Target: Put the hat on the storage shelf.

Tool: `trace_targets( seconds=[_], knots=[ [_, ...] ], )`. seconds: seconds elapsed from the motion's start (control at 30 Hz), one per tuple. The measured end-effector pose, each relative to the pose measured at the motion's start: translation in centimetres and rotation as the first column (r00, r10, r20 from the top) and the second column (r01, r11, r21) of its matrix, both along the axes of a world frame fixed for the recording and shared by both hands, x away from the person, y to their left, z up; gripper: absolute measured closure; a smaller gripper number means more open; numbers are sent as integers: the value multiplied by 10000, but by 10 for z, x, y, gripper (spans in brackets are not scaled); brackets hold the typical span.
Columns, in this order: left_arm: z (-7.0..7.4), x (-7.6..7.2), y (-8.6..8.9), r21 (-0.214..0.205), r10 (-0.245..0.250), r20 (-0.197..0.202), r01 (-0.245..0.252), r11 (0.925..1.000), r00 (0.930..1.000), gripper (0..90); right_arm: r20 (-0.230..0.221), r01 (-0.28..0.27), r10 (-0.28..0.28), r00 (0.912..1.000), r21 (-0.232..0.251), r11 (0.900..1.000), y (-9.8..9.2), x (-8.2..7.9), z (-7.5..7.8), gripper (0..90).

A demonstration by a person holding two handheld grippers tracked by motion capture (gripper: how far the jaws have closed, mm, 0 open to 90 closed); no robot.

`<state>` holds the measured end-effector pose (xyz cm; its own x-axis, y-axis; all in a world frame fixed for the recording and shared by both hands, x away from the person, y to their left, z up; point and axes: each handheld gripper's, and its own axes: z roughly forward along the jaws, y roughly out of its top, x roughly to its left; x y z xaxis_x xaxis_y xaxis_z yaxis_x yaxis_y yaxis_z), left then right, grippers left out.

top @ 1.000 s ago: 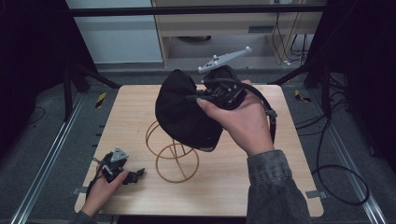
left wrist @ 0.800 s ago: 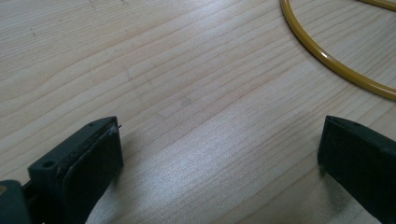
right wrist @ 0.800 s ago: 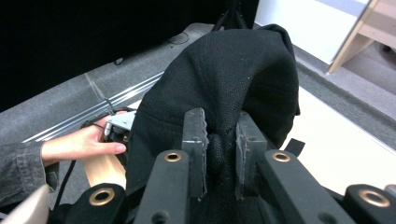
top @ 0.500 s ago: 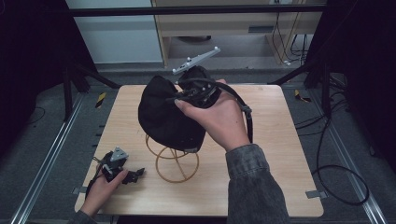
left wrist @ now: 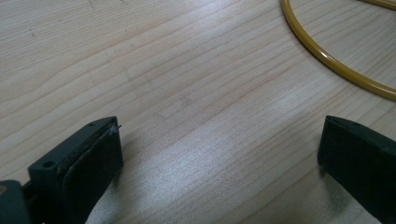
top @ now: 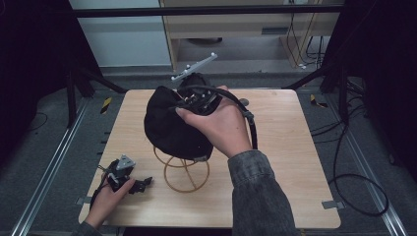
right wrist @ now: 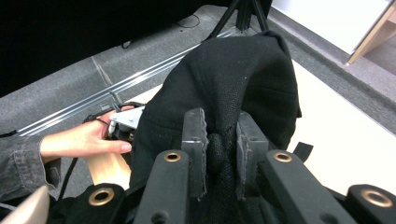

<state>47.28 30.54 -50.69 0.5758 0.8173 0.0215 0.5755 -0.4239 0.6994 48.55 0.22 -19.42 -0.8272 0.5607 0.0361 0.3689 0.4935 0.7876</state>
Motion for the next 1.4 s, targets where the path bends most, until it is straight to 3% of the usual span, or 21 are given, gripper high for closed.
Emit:
trace_targets(
  seconds=[0.13,0.57,1.4],
  knots=[
    [0,0,0,-11,-14,-12,14,10000,10000,0,-97,10,-14,10000,-431,9991,8,4,-6,769],
    [0,0,-1,-56,72,52,-71,10000,10000,0,-274,34,-60,9996,-954,9954,22,13,-25,758],
    [-1,0,-1,-30,80,63,-80,10000,9999,0,-401,-64,23,9992,-1020,9948,31,20,-30,749]
  ],
)
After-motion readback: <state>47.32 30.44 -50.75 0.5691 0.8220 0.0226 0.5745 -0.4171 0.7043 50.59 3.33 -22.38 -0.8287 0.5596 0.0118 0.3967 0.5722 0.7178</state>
